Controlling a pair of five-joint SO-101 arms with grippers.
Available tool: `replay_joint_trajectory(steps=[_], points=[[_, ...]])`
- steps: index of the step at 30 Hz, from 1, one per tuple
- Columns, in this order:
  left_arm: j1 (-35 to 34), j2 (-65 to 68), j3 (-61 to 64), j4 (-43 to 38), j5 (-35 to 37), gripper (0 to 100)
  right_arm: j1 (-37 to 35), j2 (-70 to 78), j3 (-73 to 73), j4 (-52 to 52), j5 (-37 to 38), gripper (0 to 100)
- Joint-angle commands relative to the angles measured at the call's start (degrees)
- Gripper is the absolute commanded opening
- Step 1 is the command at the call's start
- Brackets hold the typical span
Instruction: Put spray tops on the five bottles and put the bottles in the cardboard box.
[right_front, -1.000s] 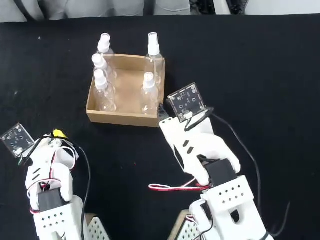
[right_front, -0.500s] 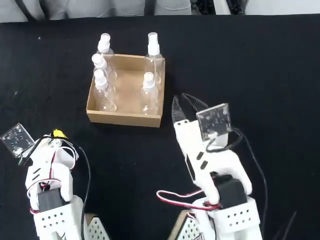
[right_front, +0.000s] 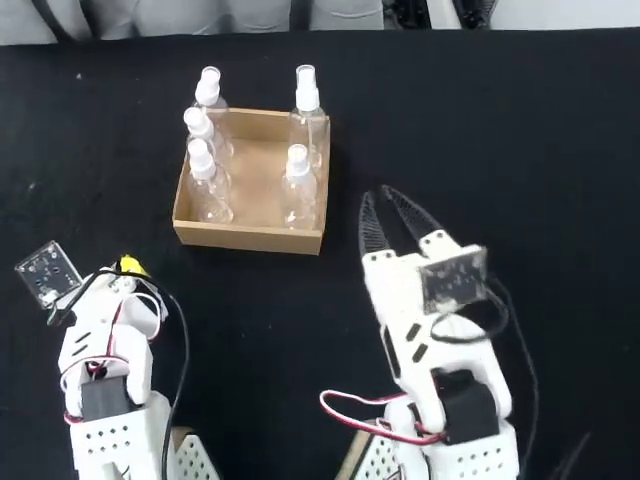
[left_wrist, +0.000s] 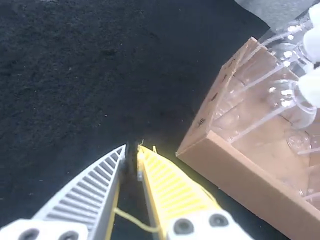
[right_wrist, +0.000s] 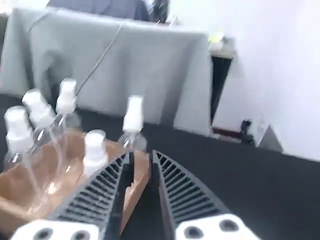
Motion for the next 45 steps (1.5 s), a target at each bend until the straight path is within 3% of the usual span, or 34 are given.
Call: replay_joint_trajectory(steps=[1, 6, 25, 36, 45], points=[[1.54, -0.79, 1.63, -1.14, -0.79, 3, 3.16, -4.53, 0.66, -1.85, -0.35, 1.1], [1.54, -0.79, 1.63, -1.14, -5.1, 3, 7.03, -9.1, 0.48, -1.93, -0.26, 1.1], [1.54, -0.7, 1.63, -1.14, -5.54, 3, 23.38, -8.92, 8.13, -7.3, 0.18, 1.2], [1.27, -0.7, 1.63, -2.2, -5.54, 3, 24.35, -8.92, 19.38, -7.03, 0.18, 1.2], [1.1, -0.7, 1.63, -2.37, -5.54, 3, 23.82, -8.92, 19.47, 4.4, -0.18, 1.2]])
